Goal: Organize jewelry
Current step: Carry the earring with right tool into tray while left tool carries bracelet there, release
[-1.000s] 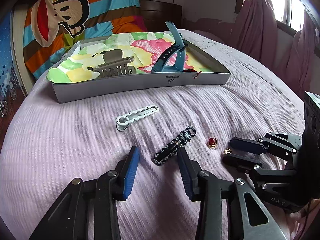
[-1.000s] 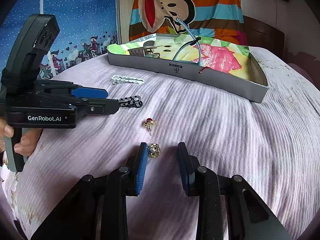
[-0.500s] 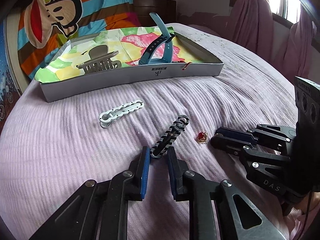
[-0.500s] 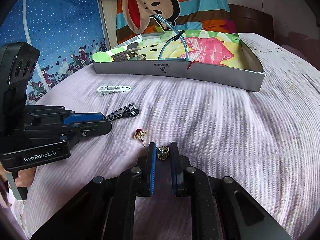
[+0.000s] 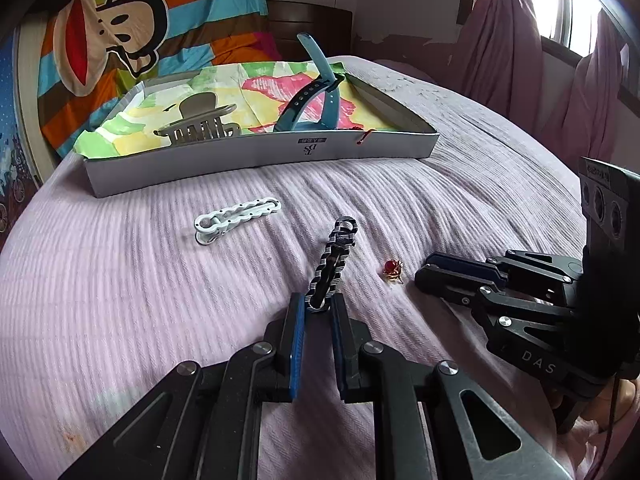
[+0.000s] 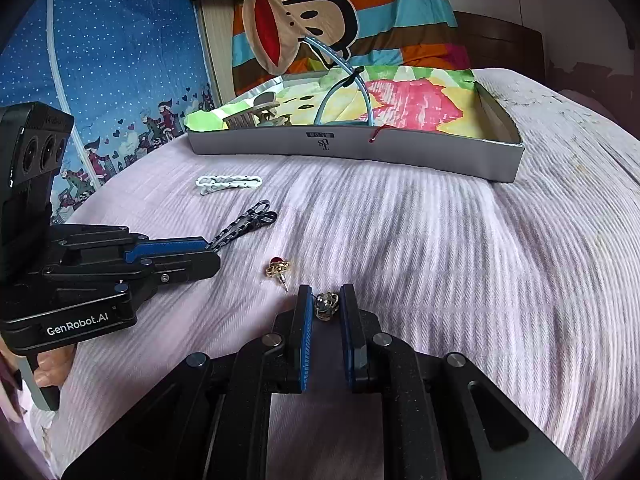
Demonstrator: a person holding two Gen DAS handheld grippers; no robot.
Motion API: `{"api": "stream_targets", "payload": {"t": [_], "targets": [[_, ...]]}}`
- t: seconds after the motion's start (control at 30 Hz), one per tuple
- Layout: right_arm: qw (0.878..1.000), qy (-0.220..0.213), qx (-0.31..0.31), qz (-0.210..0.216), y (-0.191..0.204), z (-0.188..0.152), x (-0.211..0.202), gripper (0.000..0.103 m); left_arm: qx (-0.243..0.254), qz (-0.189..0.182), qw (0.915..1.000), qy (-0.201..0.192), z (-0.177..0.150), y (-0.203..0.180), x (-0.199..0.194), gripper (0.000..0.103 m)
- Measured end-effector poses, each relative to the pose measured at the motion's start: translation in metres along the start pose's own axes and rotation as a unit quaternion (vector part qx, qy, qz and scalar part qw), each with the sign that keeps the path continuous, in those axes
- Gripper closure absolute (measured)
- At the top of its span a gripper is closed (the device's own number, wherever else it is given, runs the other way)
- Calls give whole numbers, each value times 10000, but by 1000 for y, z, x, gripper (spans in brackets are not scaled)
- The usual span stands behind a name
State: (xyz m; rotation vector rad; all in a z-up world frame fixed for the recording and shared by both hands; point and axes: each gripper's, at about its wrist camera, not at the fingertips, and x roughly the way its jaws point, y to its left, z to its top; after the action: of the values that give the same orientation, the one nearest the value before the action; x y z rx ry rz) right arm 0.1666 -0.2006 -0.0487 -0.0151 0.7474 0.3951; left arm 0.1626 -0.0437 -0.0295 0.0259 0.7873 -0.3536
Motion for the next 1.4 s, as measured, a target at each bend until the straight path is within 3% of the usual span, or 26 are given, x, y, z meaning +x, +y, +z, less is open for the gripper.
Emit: {"api": "stream_targets", "payload": {"t": [0.43, 0.73, 0.97, 1.17, 1.4], "targets": [[9976, -662, 173, 109, -4, 11, -27, 91, -452, 148, 9962, -726, 12, 10, -29, 91], [9931, -1137, 272, 53, -23, 57, -30, 91, -949, 338, 9863, -1305, 60, 31, -40, 91], [9921, -1186, 417, -29, -40, 106, -4, 91, -1139, 438, 9869, -1051, 106, 40, -4, 91], [9949, -716, 692, -176, -57, 128, 38, 91, -1107, 621, 9905, -521, 124, 38, 29, 91], [9967, -250, 724, -254, -65, 127, 67, 91, -1014, 666, 9926, -70, 128, 35, 45, 90]]}}
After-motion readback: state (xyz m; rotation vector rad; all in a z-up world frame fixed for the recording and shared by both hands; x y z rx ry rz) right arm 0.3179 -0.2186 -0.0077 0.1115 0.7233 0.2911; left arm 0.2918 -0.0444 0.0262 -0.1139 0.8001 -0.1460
